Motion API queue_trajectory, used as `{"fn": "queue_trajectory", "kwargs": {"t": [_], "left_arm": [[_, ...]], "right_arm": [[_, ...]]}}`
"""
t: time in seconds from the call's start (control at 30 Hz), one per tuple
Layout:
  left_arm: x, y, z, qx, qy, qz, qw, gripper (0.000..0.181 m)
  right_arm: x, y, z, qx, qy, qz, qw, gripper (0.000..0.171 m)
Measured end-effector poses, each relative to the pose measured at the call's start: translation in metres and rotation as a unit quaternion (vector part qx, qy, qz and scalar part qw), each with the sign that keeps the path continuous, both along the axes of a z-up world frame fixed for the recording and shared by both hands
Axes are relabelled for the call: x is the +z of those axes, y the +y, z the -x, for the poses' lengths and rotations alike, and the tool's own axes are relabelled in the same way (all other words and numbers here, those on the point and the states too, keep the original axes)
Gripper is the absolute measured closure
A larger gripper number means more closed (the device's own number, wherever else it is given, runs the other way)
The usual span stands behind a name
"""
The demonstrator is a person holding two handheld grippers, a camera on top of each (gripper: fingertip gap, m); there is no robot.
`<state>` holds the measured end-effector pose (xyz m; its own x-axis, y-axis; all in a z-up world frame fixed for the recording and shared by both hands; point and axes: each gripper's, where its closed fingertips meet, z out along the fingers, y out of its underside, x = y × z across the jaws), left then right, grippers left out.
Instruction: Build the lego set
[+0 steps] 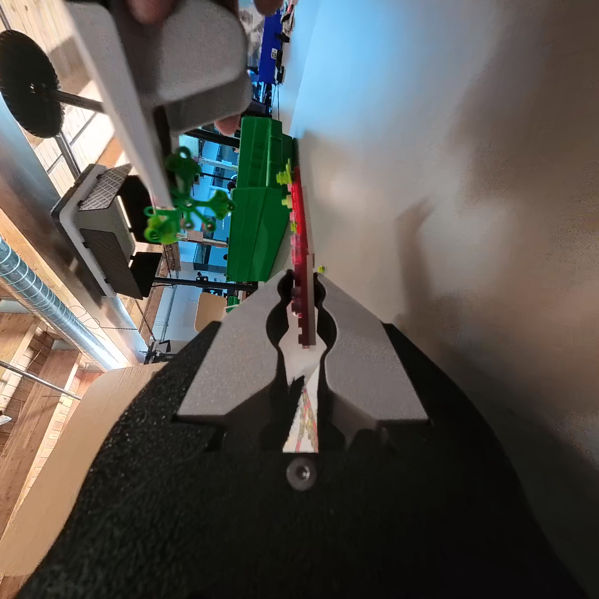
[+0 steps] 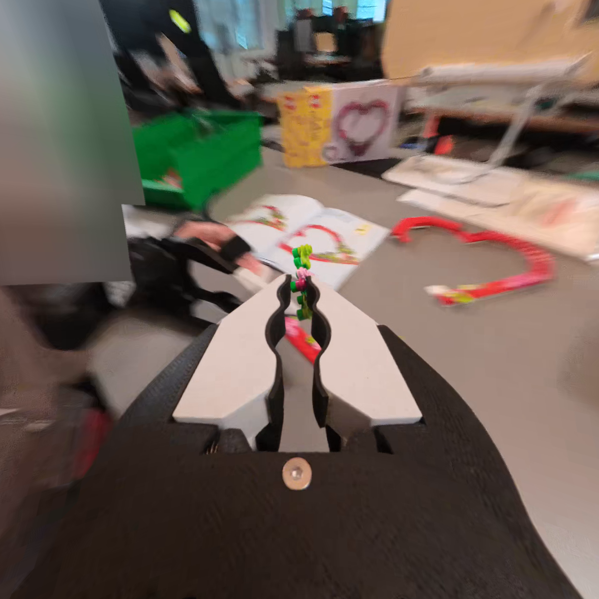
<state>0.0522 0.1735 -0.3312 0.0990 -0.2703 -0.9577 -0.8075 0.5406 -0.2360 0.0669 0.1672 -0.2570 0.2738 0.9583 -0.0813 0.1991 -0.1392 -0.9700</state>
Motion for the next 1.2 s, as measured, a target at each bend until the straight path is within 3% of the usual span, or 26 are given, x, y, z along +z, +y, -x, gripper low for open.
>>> {"fn": "queue_trajectory", "kwargs": {"t": [0.07, 0.17, 0.27, 0.33, 0.43, 0.67, 0.87, 1.07, 1.2], "left_arm": [[-0.003, 0.002, 0.001, 0.007, 0.002, 0.01, 1.0, 0.173], [-0.004, 0.008, 0.006, 0.026, -0.008, 0.025, 0.999, 0.173], [-0.008, 0.017, 0.015, 0.057, -0.01, 0.044, 0.997, 0.173], [-0.007, 0.021, 0.019, 0.073, -0.019, 0.048, 0.996, 0.173], [-0.006, 0.026, 0.025, 0.091, -0.018, 0.045, 0.995, 0.173], [-0.008, 0.027, 0.026, 0.094, -0.007, 0.041, 0.995, 0.173], [-0.009, 0.026, 0.024, 0.091, -0.001, 0.042, 0.995, 0.173], [-0.008, 0.024, 0.021, 0.085, -0.005, 0.041, 0.996, 0.173], [-0.007, 0.021, 0.018, 0.079, -0.002, 0.036, 0.996, 0.173]], "right_arm": [[-0.011, 0.022, -0.012, -0.079, -0.085, -0.147, 0.982, 0.164], [-0.031, 0.06, -0.042, -0.183, -0.245, -0.347, 0.886, 0.164], [-0.068, 0.078, -0.059, -0.172, -0.381, -0.431, 0.8, 0.164], [-0.093, 0.082, -0.06, -0.133, -0.43, -0.443, 0.776, 0.164], [-0.109, 0.078, -0.055, -0.08, -0.455, -0.449, 0.765, 0.164], [-0.117, 0.058, -0.043, 0.01, -0.445, -0.353, 0.823, 0.161], [-0.104, 0.039, -0.039, 0.044, -0.409, -0.3, 0.861, 0.116], [-0.078, 0.026, -0.003, 0.025, -0.313, -0.42, 0.851, 0.111], [-0.075, 0.024, 0.017, -0.011, -0.279, -0.544, 0.791, 0.125]]}}
